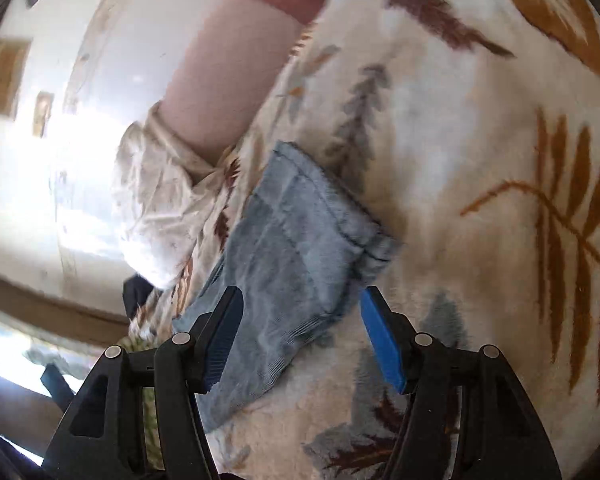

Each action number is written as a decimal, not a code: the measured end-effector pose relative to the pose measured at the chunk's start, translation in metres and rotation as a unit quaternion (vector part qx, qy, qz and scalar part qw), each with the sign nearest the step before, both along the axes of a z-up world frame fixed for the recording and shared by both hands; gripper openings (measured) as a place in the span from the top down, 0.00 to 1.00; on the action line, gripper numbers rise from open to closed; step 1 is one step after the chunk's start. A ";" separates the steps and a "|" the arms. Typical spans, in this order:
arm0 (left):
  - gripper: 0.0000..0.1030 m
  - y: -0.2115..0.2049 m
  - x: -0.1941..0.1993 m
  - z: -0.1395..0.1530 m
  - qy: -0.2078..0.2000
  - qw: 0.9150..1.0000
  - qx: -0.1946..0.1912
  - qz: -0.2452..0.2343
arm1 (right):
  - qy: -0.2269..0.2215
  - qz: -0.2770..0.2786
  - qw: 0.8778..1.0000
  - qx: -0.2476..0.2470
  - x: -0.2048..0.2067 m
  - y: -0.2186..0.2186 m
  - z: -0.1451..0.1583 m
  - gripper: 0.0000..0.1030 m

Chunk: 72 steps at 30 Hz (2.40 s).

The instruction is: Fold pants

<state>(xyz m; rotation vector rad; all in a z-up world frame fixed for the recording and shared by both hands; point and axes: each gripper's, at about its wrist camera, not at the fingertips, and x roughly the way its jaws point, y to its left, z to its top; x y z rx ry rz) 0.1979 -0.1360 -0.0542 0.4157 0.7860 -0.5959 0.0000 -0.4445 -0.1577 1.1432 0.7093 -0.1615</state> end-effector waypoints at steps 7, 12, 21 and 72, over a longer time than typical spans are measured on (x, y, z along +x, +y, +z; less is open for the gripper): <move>0.20 -0.113 0.027 -0.022 0.061 0.991 0.040 -0.108 | 0.025 -0.024 0.999 0.019 0.006 -0.016 -0.016 0.40; 0.20 -0.166 0.042 -0.033 0.098 0.982 0.044 -0.155 | 0.013 -0.035 0.999 0.014 0.016 -0.019 -0.024 0.39; 0.20 -0.238 0.044 -0.051 0.134 0.956 0.059 -0.254 | -0.001 -0.047 0.999 -0.004 0.017 -0.018 -0.026 0.52; 0.74 -0.197 0.054 -0.013 0.180 0.936 -0.089 -0.288 | -0.069 0.000 0.987 -0.144 0.027 0.039 0.049 0.77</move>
